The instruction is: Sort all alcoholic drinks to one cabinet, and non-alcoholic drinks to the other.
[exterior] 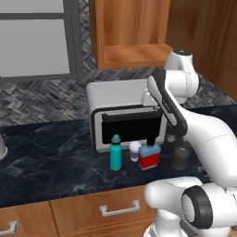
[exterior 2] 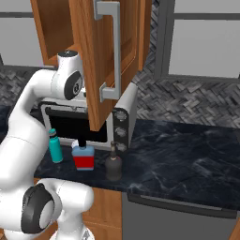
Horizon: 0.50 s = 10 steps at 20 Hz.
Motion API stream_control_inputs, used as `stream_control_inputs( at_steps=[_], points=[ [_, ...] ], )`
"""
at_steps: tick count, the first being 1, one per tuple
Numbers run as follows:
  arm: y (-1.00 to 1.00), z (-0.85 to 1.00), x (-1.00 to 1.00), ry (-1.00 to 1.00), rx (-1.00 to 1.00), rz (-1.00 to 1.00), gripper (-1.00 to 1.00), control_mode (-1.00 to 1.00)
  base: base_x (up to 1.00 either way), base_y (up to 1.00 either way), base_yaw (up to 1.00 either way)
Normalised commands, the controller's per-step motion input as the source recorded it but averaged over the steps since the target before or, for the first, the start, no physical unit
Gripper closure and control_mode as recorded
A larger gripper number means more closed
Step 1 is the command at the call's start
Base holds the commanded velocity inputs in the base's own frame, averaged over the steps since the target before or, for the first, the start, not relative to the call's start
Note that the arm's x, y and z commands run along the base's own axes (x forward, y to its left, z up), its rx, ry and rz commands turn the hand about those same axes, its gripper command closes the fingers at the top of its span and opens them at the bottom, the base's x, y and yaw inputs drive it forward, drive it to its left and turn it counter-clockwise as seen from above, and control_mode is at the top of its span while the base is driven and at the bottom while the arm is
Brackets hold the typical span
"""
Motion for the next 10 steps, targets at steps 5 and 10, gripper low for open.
stream_control_inputs(
  at_steps=[5, 10],
  points=[
    [-0.05, -0.01, -0.28, -0.05, 0.0, 0.0, -1.0, -1.0, 0.0, 0.0, 0.0],
    [0.02, -0.5, -0.84, -0.21, -0.03, 0.0, -1.0, -1.0, 0.0, 0.0, 0.0]
  ],
)
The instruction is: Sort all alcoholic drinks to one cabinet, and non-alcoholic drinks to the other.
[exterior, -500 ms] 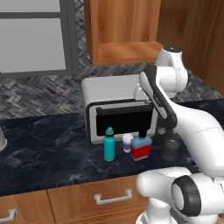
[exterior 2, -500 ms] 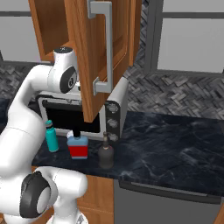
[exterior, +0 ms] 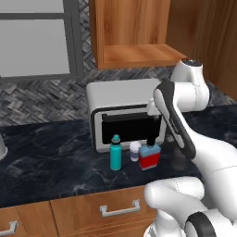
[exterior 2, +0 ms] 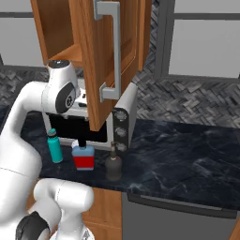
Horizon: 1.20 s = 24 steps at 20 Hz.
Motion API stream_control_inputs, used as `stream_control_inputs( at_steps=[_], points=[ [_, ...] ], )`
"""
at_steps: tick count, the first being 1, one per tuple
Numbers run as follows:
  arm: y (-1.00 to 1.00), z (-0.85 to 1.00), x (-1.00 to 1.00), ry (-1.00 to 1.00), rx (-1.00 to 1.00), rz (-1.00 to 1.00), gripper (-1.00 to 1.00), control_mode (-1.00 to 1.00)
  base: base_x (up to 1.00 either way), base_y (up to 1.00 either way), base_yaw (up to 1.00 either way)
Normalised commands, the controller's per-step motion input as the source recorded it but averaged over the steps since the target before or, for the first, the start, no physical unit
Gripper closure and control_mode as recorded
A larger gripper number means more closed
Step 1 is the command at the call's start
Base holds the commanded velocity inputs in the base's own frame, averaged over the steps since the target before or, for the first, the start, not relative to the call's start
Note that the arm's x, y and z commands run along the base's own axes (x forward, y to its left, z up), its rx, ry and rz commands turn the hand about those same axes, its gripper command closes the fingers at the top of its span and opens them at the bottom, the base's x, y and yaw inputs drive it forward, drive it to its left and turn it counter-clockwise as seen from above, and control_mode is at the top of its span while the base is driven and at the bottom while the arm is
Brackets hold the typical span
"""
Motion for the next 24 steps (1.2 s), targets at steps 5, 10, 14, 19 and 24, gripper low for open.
stream_control_inputs(
  at_steps=[5, 10, 14, 19, 24],
  points=[
    [0.06, -0.6, -0.34, -0.02, 0.0, 0.0, -1.0, -1.0, 0.0, 0.0, 0.0],
    [0.08, -0.43, 0.27, 0.0, 0.0, 0.0, -1.0, -1.0, 0.0, 0.0, 0.0],
    [0.14, -0.38, 0.32, 0.0, 0.0, 0.0, -1.0, -1.0, 0.0, 0.0, 0.0],
    [0.19, -0.35, 0.03, -0.09, -0.05, 0.0, -1.0, -1.0, 0.0, 0.0, 0.0],
    [0.01, -0.27, 0.0, -0.18, -0.04, 0.0, -1.0, -1.0, 0.0, 0.0, 0.0]
  ],
)
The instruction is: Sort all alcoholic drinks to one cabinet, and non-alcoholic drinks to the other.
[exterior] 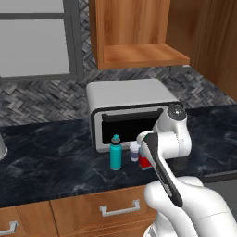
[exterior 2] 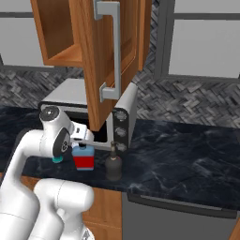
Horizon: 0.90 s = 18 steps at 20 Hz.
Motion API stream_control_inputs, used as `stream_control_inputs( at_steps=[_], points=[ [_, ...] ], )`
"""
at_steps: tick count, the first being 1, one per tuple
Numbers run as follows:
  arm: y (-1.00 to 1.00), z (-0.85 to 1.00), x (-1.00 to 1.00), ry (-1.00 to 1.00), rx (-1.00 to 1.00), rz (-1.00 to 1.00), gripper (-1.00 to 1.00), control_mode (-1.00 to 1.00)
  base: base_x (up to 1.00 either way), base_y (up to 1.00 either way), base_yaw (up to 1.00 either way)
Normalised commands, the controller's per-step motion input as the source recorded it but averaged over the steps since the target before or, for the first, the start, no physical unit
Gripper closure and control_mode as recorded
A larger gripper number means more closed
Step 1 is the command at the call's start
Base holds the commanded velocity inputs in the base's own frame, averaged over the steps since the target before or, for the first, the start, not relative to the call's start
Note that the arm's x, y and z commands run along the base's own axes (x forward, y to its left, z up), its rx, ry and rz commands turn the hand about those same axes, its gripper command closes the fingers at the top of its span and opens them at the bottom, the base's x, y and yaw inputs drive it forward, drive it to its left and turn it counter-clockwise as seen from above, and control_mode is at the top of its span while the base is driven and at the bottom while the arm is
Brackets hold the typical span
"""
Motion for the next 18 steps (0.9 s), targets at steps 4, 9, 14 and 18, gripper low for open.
stream_control_inputs(
  at_steps=[4, 9, 14, 18],
  points=[
    [0.0, -0.32, 0.0, -0.07, 0.0, 0.0, -1.0, -1.0, 0.0, 0.0, 0.0],
    [0.0, -0.25, 0.12, -0.01, 0.0, 0.0, -1.0, -1.0, 0.0, 0.0, 0.0],
    [0.0, -0.15, 0.22, 0.0, 0.0, 0.0, -1.0, -1.0, 0.0, 0.0, 0.0],
    [0.0, -0.29, 0.26, 0.0, 0.0, 0.0, -1.0, -1.0, 0.0, 0.0, 0.0]
  ],
)
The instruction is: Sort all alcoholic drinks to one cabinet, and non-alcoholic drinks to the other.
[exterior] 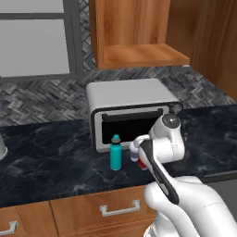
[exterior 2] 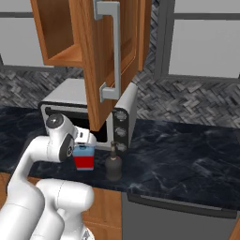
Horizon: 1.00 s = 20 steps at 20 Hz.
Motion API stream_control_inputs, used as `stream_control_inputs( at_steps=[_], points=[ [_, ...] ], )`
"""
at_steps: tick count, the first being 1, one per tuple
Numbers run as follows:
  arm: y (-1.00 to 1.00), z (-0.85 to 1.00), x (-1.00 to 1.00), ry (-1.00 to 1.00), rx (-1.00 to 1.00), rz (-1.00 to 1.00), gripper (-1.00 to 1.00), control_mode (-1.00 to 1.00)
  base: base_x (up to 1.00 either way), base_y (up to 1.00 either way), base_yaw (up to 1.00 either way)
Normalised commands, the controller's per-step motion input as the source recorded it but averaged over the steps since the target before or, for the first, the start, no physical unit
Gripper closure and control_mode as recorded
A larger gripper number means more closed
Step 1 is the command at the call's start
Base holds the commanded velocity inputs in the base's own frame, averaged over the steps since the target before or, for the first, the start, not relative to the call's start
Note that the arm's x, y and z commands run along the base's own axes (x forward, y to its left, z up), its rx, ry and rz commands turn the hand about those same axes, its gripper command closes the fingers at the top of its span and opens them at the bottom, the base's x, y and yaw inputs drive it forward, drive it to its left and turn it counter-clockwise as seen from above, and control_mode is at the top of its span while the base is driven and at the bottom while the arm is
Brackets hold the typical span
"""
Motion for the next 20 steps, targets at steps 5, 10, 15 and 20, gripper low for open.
stream_control_inputs(
  at_steps=[5, 10, 15, 20],
  points=[
    [0.0, -0.37, 0.04, -0.03, 0.0, 0.0, -1.0, -1.0, 0.0, 0.0, 0.0],
    [-0.01, -0.3, 0.03, -0.06, 0.0, 0.0, -1.0, -1.0, 0.0, 0.0, 0.0],
    [-0.12, -0.38, 0.0, -0.11, 0.0, 0.0, -1.0, -1.0, 0.0, 0.0, 0.0],
    [-0.17, -0.63, 0.0, -0.1, 0.0, 0.0, -1.0, -1.0, 0.0, 0.0, 0.0]
  ],
)
